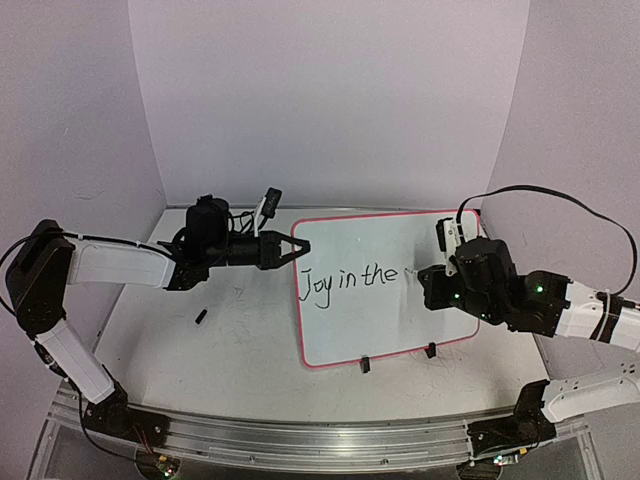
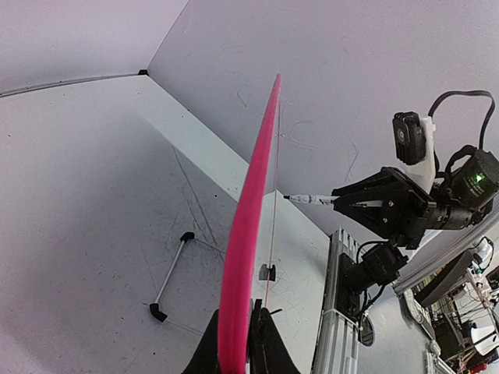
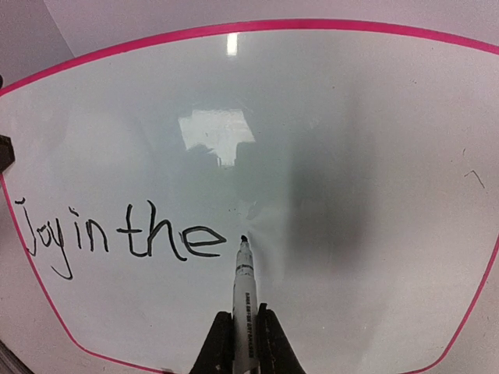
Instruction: Write a sentence on the whiteboard
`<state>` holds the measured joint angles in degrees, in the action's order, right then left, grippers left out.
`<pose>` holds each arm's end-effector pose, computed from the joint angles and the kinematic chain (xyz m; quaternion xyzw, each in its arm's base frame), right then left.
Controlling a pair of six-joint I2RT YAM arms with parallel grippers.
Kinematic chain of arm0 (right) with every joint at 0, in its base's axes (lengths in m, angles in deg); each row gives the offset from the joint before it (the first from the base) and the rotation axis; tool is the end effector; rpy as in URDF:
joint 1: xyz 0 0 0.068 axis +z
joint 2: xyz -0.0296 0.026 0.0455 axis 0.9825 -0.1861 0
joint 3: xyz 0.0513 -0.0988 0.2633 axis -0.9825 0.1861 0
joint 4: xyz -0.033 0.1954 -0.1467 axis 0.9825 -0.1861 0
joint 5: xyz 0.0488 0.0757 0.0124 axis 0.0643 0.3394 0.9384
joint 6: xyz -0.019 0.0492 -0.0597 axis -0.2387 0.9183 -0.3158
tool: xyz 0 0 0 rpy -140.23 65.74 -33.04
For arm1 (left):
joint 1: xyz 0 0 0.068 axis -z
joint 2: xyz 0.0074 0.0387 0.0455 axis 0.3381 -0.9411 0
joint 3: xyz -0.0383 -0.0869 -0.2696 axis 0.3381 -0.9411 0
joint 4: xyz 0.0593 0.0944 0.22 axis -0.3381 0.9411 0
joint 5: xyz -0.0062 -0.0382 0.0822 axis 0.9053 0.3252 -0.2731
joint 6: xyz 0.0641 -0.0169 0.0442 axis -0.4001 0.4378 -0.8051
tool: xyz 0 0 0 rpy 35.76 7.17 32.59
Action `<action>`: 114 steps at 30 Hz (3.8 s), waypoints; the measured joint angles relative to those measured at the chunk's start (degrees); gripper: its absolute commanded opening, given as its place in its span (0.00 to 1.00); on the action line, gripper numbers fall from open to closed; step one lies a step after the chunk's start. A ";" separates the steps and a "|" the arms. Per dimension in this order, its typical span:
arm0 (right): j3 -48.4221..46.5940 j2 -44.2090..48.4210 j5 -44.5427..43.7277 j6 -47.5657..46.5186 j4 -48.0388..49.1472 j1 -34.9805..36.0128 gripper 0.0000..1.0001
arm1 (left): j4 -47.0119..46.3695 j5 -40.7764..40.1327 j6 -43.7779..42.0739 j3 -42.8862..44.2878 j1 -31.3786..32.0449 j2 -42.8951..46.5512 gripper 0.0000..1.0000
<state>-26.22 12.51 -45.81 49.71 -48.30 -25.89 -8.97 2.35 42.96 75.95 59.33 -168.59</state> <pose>0.1599 0.1724 0.2850 -0.1148 0.8469 0.1845 0.4853 0.2634 -0.2694 0.2715 0.2712 0.7026 -0.5347 0.3832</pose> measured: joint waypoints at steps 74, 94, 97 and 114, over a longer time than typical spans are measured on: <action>0.02 -3.02 -5.51 4.51 2.12 0.00 0.00 | -0.46 0.91 -0.21 0.00 0.02 0.00 0.00; 3.80 -1.15 -3.08 5.17 2.12 0.02 0.00 | -0.39 0.85 -0.19 0.00 0.02 0.00 0.00; 3.99 -1.14 -2.49 5.17 2.13 0.02 0.00 | -0.39 0.85 -0.17 0.00 0.02 0.00 0.00; 4.40 -1.03 2.16 5.08 2.24 0.02 0.00 | -0.37 0.80 -0.17 -0.04 0.02 0.02 0.00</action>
<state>-21.82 11.48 -43.65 54.79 -46.05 -25.87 -9.34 3.15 42.80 75.91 59.35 -168.57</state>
